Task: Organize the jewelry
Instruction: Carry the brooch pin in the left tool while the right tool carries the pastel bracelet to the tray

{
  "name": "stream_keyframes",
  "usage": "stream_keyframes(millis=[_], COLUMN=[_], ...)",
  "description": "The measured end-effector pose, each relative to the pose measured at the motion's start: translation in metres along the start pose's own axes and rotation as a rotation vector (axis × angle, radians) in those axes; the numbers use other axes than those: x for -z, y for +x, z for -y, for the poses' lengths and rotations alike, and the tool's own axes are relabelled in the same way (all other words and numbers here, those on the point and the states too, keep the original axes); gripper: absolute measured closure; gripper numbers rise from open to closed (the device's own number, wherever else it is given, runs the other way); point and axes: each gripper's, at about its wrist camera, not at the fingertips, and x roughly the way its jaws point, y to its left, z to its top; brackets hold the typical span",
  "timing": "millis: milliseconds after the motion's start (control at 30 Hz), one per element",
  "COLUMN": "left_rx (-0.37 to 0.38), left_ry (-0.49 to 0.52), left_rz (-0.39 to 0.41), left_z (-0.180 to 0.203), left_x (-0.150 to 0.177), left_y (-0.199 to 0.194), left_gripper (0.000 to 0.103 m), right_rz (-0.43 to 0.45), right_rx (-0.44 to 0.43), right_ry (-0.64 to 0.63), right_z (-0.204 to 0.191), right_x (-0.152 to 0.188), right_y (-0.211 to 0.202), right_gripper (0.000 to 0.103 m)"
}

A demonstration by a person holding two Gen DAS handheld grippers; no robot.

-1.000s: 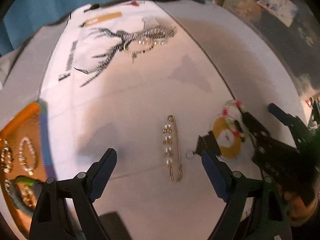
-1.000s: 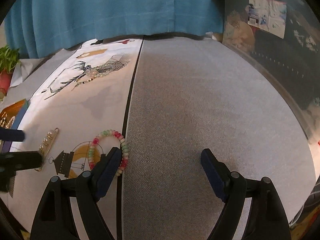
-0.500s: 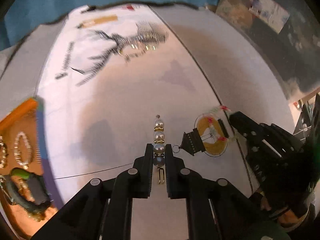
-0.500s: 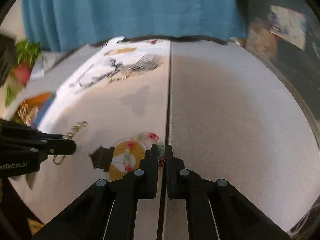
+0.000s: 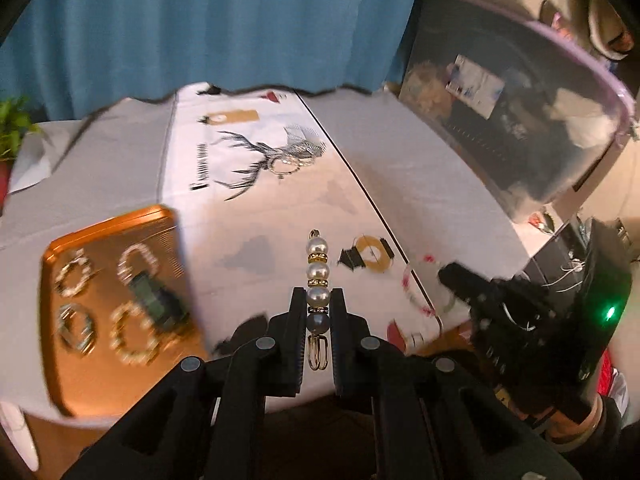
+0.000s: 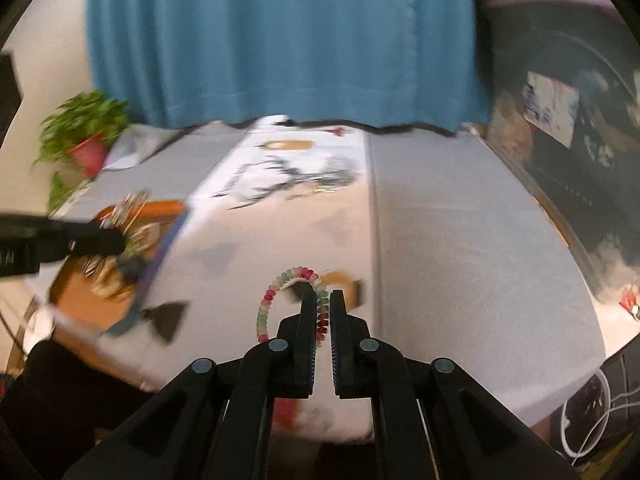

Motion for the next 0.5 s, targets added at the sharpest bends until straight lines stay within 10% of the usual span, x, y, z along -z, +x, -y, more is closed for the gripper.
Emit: stream_keyframes(millis=[500], left_rx=[-0.092], left_ry=[-0.155], left_rz=[0.098], left_z=[-0.052], left_x=[0.156], left_y=[-0.137], left_gripper=[0.094], right_rz=[-0.049], right_rx=[-0.195], right_ry=[-0.216], right_z=[-0.150], right_x=[0.090], right_y=[-0.102], right_gripper=[0.096])
